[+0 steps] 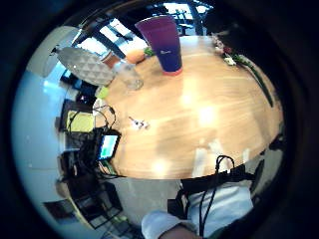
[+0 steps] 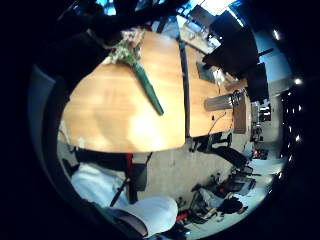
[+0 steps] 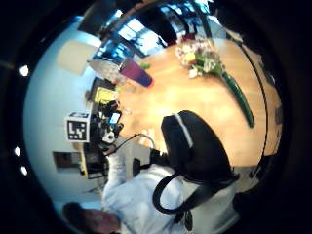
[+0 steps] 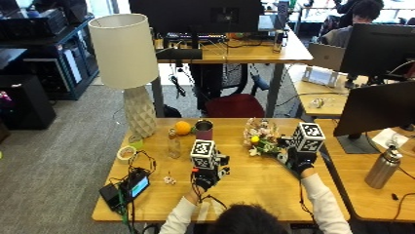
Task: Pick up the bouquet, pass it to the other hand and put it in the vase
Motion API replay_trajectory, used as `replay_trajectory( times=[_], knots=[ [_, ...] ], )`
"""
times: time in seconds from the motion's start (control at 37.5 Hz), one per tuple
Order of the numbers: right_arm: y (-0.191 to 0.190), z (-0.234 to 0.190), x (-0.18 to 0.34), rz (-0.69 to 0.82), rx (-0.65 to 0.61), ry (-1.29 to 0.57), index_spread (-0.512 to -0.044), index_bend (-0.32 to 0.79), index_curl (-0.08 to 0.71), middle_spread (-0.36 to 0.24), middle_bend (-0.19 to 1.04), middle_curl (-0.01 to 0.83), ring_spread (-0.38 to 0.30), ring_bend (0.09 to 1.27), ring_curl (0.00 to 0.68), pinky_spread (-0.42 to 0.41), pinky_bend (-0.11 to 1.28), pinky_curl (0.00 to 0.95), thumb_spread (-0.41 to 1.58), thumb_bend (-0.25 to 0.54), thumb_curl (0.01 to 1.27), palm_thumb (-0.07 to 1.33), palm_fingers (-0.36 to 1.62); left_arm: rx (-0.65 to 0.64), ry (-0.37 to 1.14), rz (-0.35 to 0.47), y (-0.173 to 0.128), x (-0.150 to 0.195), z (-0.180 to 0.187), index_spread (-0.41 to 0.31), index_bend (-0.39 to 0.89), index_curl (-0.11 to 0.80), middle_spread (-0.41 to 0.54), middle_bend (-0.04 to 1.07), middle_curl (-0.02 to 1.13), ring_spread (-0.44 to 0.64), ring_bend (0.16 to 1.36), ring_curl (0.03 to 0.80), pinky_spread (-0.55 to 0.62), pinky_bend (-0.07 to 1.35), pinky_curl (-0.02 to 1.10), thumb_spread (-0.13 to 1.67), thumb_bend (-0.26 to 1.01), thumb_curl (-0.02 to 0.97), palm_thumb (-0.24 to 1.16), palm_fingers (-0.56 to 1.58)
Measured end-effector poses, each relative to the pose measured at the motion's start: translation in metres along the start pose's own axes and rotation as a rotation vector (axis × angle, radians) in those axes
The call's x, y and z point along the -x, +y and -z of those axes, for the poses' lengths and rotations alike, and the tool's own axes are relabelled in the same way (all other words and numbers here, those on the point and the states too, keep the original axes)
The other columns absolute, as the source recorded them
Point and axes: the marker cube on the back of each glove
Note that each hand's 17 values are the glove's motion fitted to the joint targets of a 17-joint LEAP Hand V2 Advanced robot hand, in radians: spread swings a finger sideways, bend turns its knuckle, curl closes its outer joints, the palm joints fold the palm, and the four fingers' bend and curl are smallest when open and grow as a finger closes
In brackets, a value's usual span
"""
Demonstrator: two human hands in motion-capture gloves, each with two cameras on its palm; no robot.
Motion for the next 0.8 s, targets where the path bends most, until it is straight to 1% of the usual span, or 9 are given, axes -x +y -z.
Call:
replay_trajectory(
  times=[0.05, 0.11, 0.21, 0.32, 0.43, 0.59, 0.64, 0.72, 0.8],
  knots=[
    [0.003, 0.007, 0.0, -0.021, 0.046, 0.006, -0.314, 0.07, 0.208, -0.071, 0.3, 0.307, 0.029, 0.4, 0.291, 0.24, 0.39, 0.284, 1.17, 0.176, 0.2, 0.49, 0.66, -0.004, -0.008, -0.02, 0.002, -0.005, 0.0, -0.107, 0.29, 0.321, -0.013, 0.18, 0.3, 0.08, 0.38, 0.249, 0.28, 0.18, 0.18, 1.16, 0.06, 0.168, 0.28, 0.53],
    [-0.003, 0.009, -0.009, -0.058, 0.081, 0.023, -0.311, 0.0, 0.18, -0.036, 0.24, 0.297, 0.082, 0.43, 0.304, 0.253, 0.48, 0.315, 1.17, 0.148, 0.2, 0.47, 0.55, -0.003, -0.022, -0.043, 0.005, -0.011, 0.0, -0.095, 0.24, 0.316, -0.001, 0.17, 0.3, 0.08, 0.41, 0.259, 0.28, 0.19, 0.19, 1.17, 0.04, 0.171, 0.27, 0.5],
    [-0.02, 0.008, -0.033, -0.159, 0.125, 0.063, -0.292, -0.02, 0.141, -0.004, 0.24, 0.311, 0.116, 0.48, 0.324, 0.261, 0.56, 0.342, 1.16, 0.119, 0.21, 0.48, 0.51, 0.012, -0.041, -0.083, 0.012, -0.019, -0.006, -0.08, 0.2, 0.325, 0.006, 0.17, 0.31, 0.08, 0.41, 0.269, 0.29, 0.19, 0.21, 1.18, 0.02, 0.181, 0.26, 0.49],
    [-0.035, 0.006, -0.06, -0.273, 0.145, 0.085, -0.274, -0.03, 0.097, 0.024, 0.28, 0.331, 0.127, 0.55, 0.334, 0.258, 0.62, 0.356, 1.14, 0.095, 0.23, 0.5, 0.54, 0.004, -0.024, -0.12, 0.017, -0.026, -0.013, -0.073, 0.18, 0.336, 0.013, 0.17, 0.31, 0.09, 0.41, 0.276, 0.29, 0.19, 0.22, 1.18, 0.0, 0.191, 0.26, 0.49],
    [-0.053, -0.004, -0.092, -0.405, 0.155, 0.118, -0.247, -0.04, 0.06, 0.033, 0.32, 0.349, 0.108, 0.62, 0.353, 0.233, 0.66, 0.369, 1.12, 0.076, 0.24, 0.52, 0.56, 0.016, -0.008, -0.15, 0.029, -0.035, -0.016, -0.076, 0.2, 0.354, 0.014, 0.17, 0.32, 0.09, 0.4, 0.279, 0.29, 0.18, 0.23, 1.18, -0.01, 0.201, 0.26, 0.5],
    [-0.075, -0.037, -0.132, -0.508, 0.168, 0.061, -0.211, 0.06, 0.07, 0.017, 0.37, 0.375, 0.07, 0.63, 0.36, 0.21, 0.65, 0.37, 1.09, 0.059, 0.27, 0.58, 0.61, 0.061, -0.037, -0.167, 0.032, -0.039, -0.029, -0.089, 0.21, 0.377, 0.011, 0.18, 0.33, 0.09, 0.39, 0.283, 0.29, 0.17, 0.24, 1.19, -0.02, 0.212, 0.26, 0.51],
    [-0.075, -0.05, -0.139, -0.545, 0.227, -0.003, -0.204, 0.08, 0.078, 0.007, 0.37, 0.382, 0.057, 0.62, 0.361, 0.205, 0.64, 0.368, 1.08, 0.052, 0.28, 0.6, 0.62, 0.08, -0.035, -0.163, 0.034, -0.04, -0.03, -0.091, 0.21, 0.383, 0.008, 0.18, 0.33, 0.09, 0.39, 0.285, 0.29, 0.17, 0.24, 1.19, -0.02, 0.215, 0.26, 0.52],
    [-0.067, -0.08, -0.151, -0.62, 0.378, -0.122, -0.2, 0.07, 0.086, -0.006, 0.39, 0.391, 0.026, 0.61, 0.363, 0.192, 0.63, 0.365, 1.07, 0.052, 0.3, 0.64, 0.63, 0.081, -0.029, -0.158, 0.033, -0.039, -0.032, -0.095, 0.21, 0.392, 0.007, 0.17, 0.33, 0.09, 0.38, 0.287, 0.29, 0.17, 0.24, 1.19, -0.02, 0.219, 0.26, 0.52],
    [-0.074, -0.118, -0.171, -0.592, 0.308, -0.153, -0.195, 0.07, 0.093, -0.015, 0.39, 0.397, 0.004, 0.61, 0.366, 0.181, 0.62, 0.364, 1.06, 0.04, 0.31, 0.66, 0.62, 0.076, -0.029, -0.157, 0.033, -0.038, -0.03, -0.097, 0.21, 0.399, 0.006, 0.17, 0.34, 0.09, 0.38, 0.29, 0.29, 0.17, 0.24, 1.19, -0.02, 0.223, 0.26, 0.52]
  ],
)
